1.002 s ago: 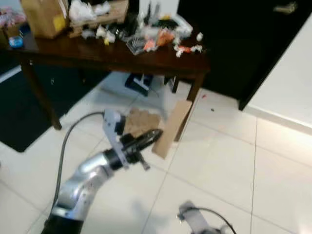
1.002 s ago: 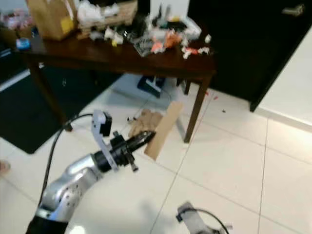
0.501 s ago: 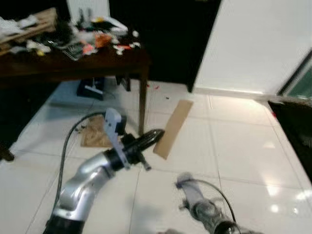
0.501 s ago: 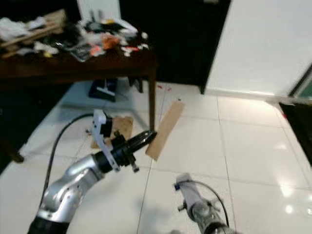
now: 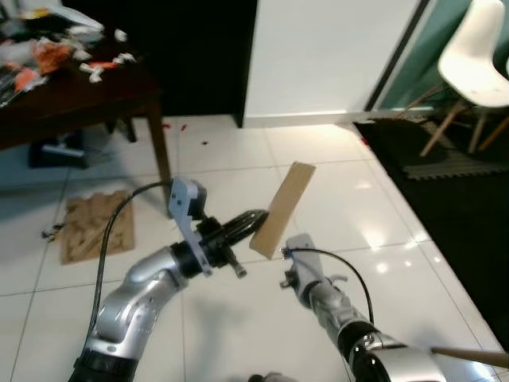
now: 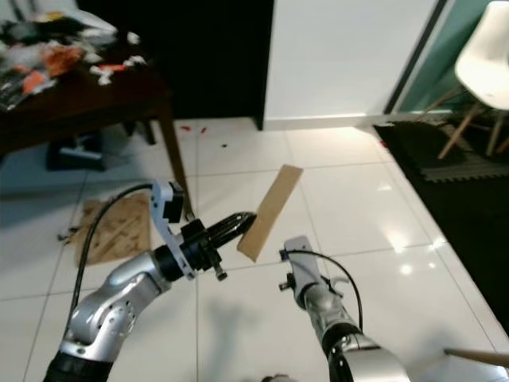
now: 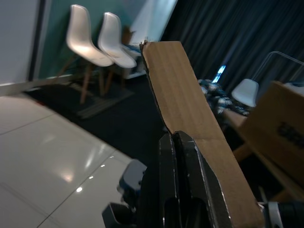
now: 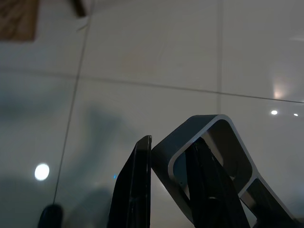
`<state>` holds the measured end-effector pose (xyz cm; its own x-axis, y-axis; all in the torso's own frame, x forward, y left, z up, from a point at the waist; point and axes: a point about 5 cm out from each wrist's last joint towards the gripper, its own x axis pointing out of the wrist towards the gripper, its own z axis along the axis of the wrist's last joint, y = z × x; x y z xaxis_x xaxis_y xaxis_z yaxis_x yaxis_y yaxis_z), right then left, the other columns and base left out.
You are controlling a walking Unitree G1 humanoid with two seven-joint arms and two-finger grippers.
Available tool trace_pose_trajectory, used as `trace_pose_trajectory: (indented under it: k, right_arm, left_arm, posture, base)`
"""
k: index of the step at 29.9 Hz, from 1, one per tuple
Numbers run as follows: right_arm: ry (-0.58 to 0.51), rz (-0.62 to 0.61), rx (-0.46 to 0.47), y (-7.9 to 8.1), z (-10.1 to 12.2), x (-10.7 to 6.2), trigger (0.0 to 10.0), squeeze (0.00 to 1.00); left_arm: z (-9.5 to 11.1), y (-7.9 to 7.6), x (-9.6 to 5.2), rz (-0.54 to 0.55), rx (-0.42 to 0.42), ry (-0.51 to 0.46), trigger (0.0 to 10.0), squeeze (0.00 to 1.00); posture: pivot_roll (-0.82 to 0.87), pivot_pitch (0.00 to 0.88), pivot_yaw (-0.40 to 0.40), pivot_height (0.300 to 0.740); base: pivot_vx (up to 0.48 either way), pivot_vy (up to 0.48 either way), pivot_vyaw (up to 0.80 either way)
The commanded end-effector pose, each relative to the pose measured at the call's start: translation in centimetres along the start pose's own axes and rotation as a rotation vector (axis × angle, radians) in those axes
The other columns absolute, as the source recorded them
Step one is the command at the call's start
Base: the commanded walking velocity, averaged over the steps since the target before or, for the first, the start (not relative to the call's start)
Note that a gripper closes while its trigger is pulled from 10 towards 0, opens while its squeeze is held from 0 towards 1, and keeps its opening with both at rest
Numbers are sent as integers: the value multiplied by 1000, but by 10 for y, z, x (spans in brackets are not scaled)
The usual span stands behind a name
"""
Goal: Picking trash to rubbish bin
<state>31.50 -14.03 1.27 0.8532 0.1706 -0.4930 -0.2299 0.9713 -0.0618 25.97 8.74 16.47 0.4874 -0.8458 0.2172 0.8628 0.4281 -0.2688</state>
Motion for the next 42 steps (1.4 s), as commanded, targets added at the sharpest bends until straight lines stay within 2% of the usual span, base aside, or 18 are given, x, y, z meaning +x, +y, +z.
trace_pose_trajectory:
  k: [1, 2, 4, 5, 6, 7, 8, 10, 11, 15, 18, 19, 22, 26, 29, 36, 39, 42]
  right_arm:
    - [-29, 2, 34, 0, 4, 0, 10000, 0]
    - [-29, 2, 34, 0, 4, 0, 10000, 0]
    - [-119, -14, 84, -7, 26, 3, 10000, 0]
    - [-119, -14, 84, -7, 26, 3, 10000, 0]
    - [-179, -38, 110, -14, 41, 4, 10000, 0]
    - [-239, -73, 109, -23, 58, 4, 10000, 0]
    - [-239, -73, 109, -23, 58, 4, 10000, 0]
    - [-289, -105, 100, -30, 73, 3, 10000, 0]
    - [-391, -162, 89, -43, 102, -1, 10000, 0]
    - [-457, -187, 92, -49, 120, -4, 10000, 0]
    - [-608, -197, 116, -57, 158, -13, 10000, 0]
    - [-608, -197, 116, -57, 158, -13, 10000, 0]
    - [-736, -176, 143, -60, 185, -23, 10000, 0]
    - [-802, -168, 149, -63, 196, -30, 10000, 0]
    - [-808, -180, 130, -65, 197, -32, 10000, 0]
    - [-844, -188, 158, -72, 200, -38, 10000, 0]
    - [-944, -134, 174, -72, 216, -52, 10000, 0]
    - [-962, -132, 159, -72, 221, -55, 10000, 0]
  left_arm:
    - [-3, -1, 0, -3, 0, 8, 10000, 0]
    - [-3, -1, 0, -3, 0, 8, 10000, 0]
    - [-2, -1, 0, -2, 3, 6, 10000, 0]
    - [-2, -1, 0, -2, 3, 6, 10000, 0]
    - [-1, -1, 0, -1, 6, 5, 10000, 0]
    - [0, 0, 0, 0, 10, 3, 10000, 0]
    - [0, 0, 0, 0, 10, 3, 10000, 0]
    - [1, 1, 0, 2, 16, 0, 10000, 0]
    - [4, 3, -1, 9, 26, -6, 10000, 0]
    - [6, 5, -1, 15, 34, -11, 10000, 0]
    - [11, 8, -4, 32, 53, -23, 10000, 0]
    - [11, 8, -4, 32, 53, -23, 10000, 0]
    - [21, 14, -8, 66, 85, -50, 10000, 0]
    - [34, 18, -12, 90, 121, -83, 10000, 0]
    - [42, 20, -13, 103, 143, -103, 10000, 0]
    - [57, 20, -12, 105, 176, -155, 10000, 0]
    - [75, 18, -9, 90, 208, -223, 10000, 0]
    - [79, 18, -8, 87, 216, -236, 10000, 0]
  posture:
    - [194, 88, -55, 740]
    - [194, 88, -55, 740]
    - [191, 88, -55, 740]
    - [191, 88, -55, 740]
    - [191, 88, -55, 740]
    - [191, 88, -55, 740]
    - [191, 88, -55, 740]
    - [185, 88, -53, 740]
    - [185, 88, -53, 740]
    - [180, 89, -54, 740]
    - [176, 91, -56, 740]
    - [176, 91, -56, 740]
    - [176, 92, -58, 740]
    - [174, 93, -60, 740]
    - [174, 93, -60, 740]
    - [165, 89, -52, 740]
    - [156, 87, -47, 740]
    - [156, 87, -47, 740]
  base:
    - [0, 0, -788]
    - [0, 0, -788]
    - [0, 0, -788]
    - [0, 0, -788]
    - [0, 0, -800]
    - [0, 0, -788]
    - [0, 0, -788]
    - [0, 0, -788]
    - [0, 0, -788]
    - [0, 0, -794]
    - [0, 0, -800]
    - [0, 0, -800]
    - [0, 0, -800]
    - [0, 0, -800]
    - [0, 0, -800]
    - [0, 0, -800]
    - [0, 0, -800]
    - [0, 0, -800]
